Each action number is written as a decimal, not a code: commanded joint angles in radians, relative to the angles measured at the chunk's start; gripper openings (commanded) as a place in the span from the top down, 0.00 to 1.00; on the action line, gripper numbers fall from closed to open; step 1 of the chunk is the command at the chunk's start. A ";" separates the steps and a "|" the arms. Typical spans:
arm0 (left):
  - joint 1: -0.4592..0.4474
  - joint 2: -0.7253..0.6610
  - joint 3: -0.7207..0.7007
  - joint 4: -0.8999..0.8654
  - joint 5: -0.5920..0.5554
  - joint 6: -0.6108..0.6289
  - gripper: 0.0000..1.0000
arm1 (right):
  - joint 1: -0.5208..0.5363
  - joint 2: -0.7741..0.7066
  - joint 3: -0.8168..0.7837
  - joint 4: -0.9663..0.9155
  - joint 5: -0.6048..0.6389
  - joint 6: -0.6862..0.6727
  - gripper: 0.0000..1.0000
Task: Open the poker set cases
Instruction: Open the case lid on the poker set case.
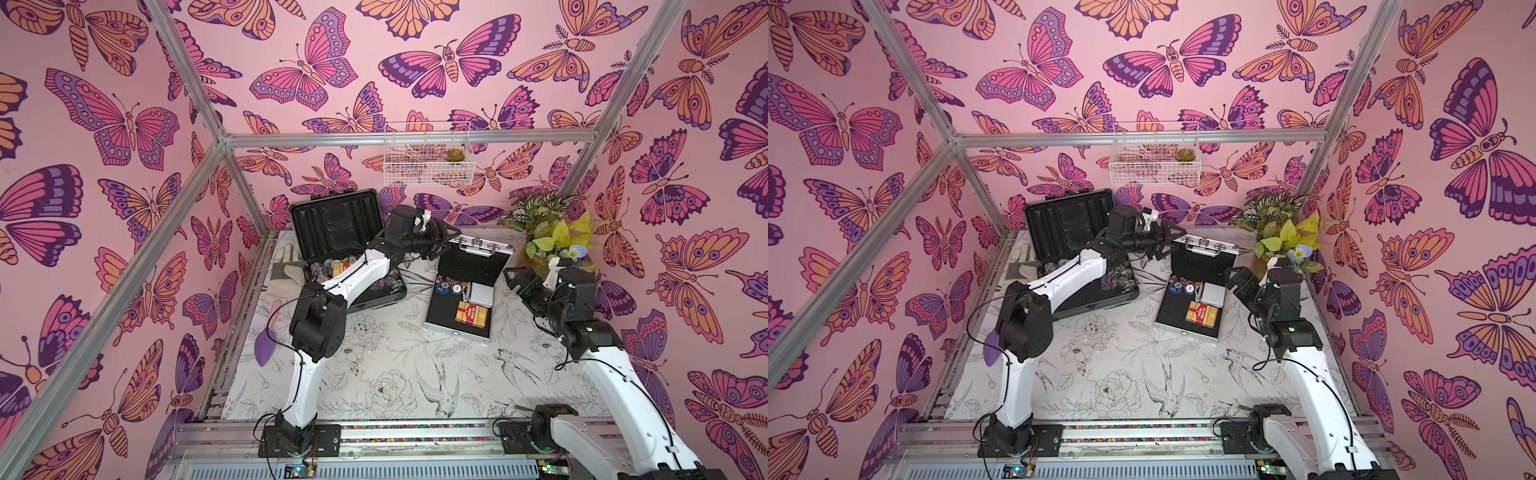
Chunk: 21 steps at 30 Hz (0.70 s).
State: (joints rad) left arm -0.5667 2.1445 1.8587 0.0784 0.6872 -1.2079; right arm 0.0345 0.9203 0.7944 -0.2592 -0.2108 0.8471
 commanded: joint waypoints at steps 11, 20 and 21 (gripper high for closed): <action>0.011 0.127 0.157 0.092 -0.062 -0.113 0.26 | -0.022 -0.001 0.064 -0.043 -0.045 -0.029 0.07; 0.010 0.112 0.172 0.091 -0.079 -0.098 0.25 | -0.024 -0.020 0.070 -0.060 -0.042 -0.031 0.07; 0.010 0.117 0.181 0.092 -0.087 -0.095 0.25 | -0.023 -0.021 0.069 -0.061 -0.042 -0.029 0.07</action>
State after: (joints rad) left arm -0.5629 2.2635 2.0102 0.1406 0.6357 -1.3174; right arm 0.0193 0.9146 0.8425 -0.3054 -0.2459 0.8295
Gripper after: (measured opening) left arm 0.751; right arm 0.931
